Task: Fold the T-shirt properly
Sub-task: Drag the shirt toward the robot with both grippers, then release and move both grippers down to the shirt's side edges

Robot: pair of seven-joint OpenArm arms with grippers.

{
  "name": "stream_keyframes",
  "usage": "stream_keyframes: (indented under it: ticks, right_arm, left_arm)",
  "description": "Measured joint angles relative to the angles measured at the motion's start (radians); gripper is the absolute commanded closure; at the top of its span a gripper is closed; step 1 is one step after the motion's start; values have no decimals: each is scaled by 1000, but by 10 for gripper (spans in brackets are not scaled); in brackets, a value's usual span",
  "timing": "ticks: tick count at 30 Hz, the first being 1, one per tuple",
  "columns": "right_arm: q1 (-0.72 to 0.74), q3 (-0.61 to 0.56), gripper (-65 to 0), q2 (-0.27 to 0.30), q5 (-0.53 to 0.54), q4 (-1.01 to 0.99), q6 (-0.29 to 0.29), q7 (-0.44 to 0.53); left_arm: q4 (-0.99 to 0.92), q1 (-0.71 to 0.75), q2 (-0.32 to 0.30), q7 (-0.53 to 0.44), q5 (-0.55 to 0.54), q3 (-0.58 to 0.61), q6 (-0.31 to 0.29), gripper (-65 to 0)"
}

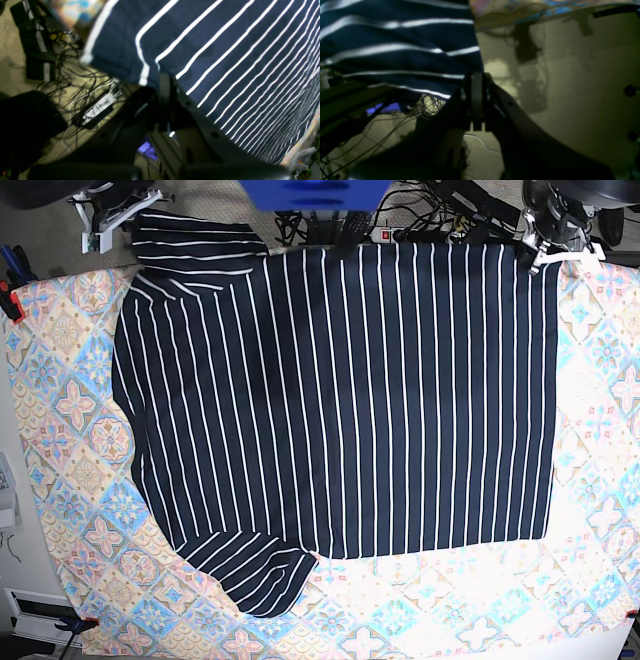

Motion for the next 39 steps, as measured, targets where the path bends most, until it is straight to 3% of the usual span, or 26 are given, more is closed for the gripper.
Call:
stream_keyframes:
  ticks: [5, 11, 15, 20, 31, 39]
  right_arm:
    - [6, 6, -2, 18, -3, 56, 5, 6]
    - [207, 15, -2, 21, 1, 91, 7, 3]
    - [380, 12, -2, 15, 1, 82, 3, -135]
    - [592, -5, -2, 14, 1, 62, -3, -220]
    - [837, -93, -2, 13, -2, -163, -3, -253]
    - [983, -119, -2, 13, -3, -281, -4, -251]
  left_arm:
    - [136, 1, 1, -1, -1, -34, 2, 0]
    - [259, -80, 16, 4, 2, -35, -5, 0]
    - [255, -170, 14, 5, 15, -35, 3, 0]
    - [251, -298, 17, 7, 76, -30, -1, 0]
    - [-43, -557, 14, 7, 193, -31, 2, 0]
    - [-150, -668, 21, 3, 259, -31, 3, 0]
